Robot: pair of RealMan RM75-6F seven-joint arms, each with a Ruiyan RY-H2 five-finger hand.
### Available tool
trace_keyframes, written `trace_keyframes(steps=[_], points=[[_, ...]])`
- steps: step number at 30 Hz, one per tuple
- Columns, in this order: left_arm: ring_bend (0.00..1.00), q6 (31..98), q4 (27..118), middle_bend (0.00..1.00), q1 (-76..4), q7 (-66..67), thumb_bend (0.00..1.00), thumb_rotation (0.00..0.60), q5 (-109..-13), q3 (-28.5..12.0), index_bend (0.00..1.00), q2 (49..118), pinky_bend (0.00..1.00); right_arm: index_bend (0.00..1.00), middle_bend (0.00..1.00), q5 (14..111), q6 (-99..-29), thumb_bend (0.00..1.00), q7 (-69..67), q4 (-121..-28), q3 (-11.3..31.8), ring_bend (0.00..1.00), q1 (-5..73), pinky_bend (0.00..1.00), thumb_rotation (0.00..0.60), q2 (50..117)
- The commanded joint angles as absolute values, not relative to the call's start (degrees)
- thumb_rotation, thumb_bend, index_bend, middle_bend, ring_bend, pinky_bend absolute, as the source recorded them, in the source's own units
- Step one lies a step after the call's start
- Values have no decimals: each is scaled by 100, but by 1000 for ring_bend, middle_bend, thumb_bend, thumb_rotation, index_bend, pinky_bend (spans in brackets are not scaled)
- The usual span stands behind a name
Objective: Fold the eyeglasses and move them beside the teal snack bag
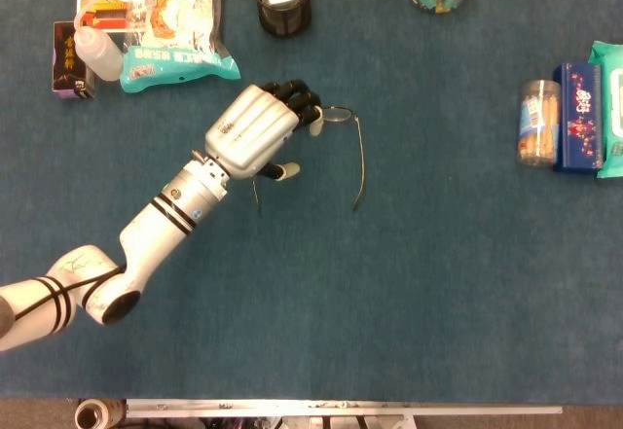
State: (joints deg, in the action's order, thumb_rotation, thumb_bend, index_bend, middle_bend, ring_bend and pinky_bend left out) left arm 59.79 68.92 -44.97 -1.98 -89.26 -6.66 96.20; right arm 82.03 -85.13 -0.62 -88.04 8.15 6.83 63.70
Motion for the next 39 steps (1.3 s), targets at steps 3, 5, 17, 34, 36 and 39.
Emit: trace_keyframes(steps=[3,5,17,34,36,39], points=[[306,5659,7161,386,-4570,-565,292,600,-8768,-596,439,9418,501,226,334,8201,-8495,174,-59,-8797,807,316,689,540,600,6390],[314,5562,7241,390,-4598,-671,325,600,-8726,-585,440,9360,516,226,334,8203,-8476,174,-58,-8791,803,316,698,540,600,6402],[321,5158,7410,364,-4736,-649,493,600,-8426,-598,405,9318,534,226,335,8217,-8461,174,-55,-8784,787,316,704,540,600,6419],[319,4718,6994,329,-4957,-595,515,600,-8064,-686,365,9639,533,226,334,8197,-8432,173,-93,-8775,780,316,699,540,600,6397],[318,4654,6939,327,-4979,-609,515,600,-8019,-693,362,9661,534,226,334,8198,-8425,174,-95,-8773,778,316,702,540,600,6400],[315,4579,6845,324,-5009,-619,515,600,-7969,-698,360,9701,533,226,334,8191,-8413,174,-96,-8768,779,316,705,540,600,6401]])
